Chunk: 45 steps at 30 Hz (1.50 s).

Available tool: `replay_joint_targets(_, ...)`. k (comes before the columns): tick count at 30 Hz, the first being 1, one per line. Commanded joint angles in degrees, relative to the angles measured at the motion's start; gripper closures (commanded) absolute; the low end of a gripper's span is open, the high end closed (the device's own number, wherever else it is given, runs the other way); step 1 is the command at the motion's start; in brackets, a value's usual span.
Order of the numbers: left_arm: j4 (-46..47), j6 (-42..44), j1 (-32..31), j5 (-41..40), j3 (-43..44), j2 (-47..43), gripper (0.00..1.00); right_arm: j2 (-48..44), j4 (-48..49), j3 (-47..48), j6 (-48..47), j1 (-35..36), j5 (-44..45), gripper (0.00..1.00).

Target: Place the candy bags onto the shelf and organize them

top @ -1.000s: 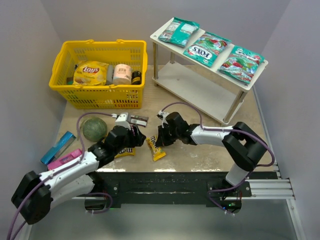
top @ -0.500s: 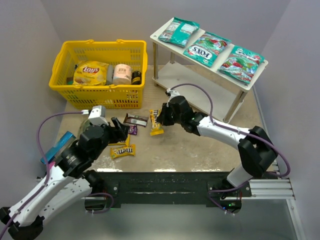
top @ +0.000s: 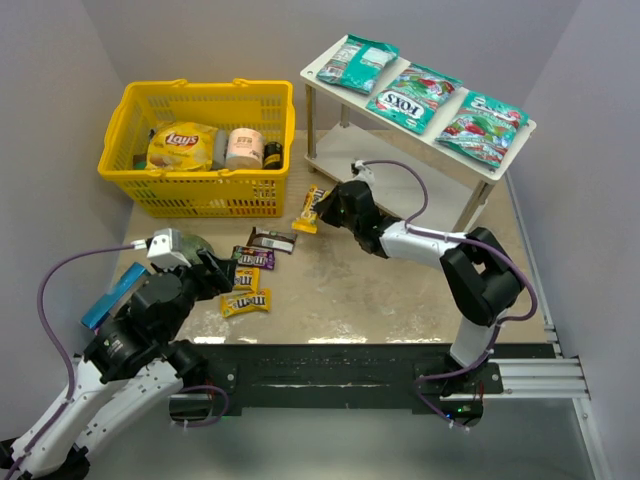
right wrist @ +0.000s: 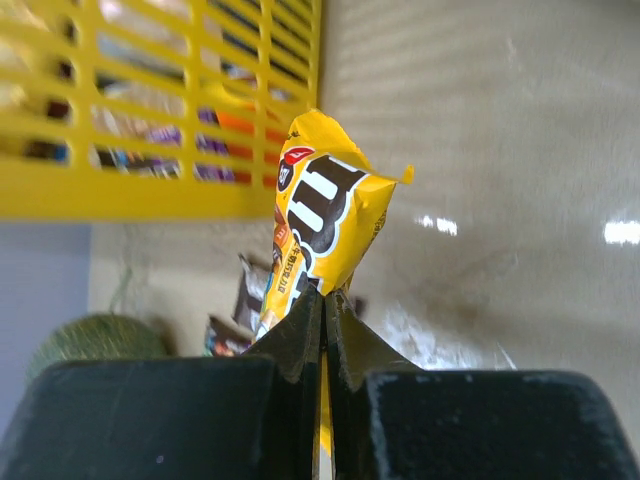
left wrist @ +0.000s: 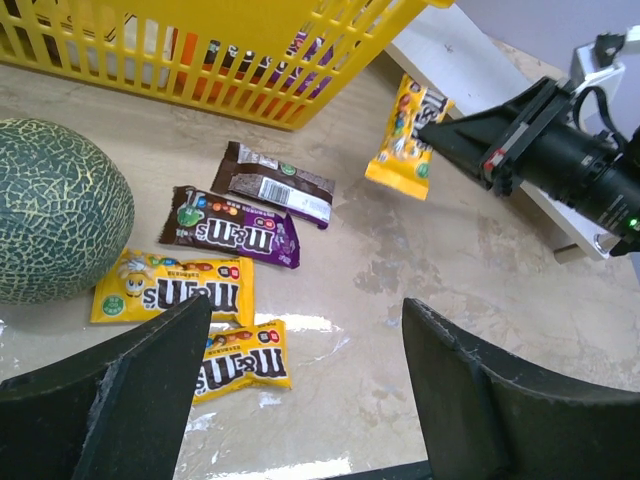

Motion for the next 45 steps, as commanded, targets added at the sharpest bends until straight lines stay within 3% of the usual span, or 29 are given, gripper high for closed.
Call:
replay_joint_targets(1,0.3,0.4,0.0,-2.2,-0.5,-0.9,0.17,1.6,10.2,3.2,6.6,-3.6,5.2,1.00)
replay_joint_targets(16,0.8,0.4,0.1,-2.6,-0.9,-1.5,0.16,14.0,21.6,12.9,6.9,-12.9,1.5,1.00)
replay_joint_targets(35,0.6,-0.5,0.1,-4.2,-1.0,-2.8,0.16,27.9,16.9,30.5,1.5,-17.6,-0.6,1.00)
replay_joint_targets(45,1.4,-0.4,0.1,-4.4,-1.6,-7.8,0.16,29.4,13.6,33.7,1.2,-17.9,0.8,0.90)
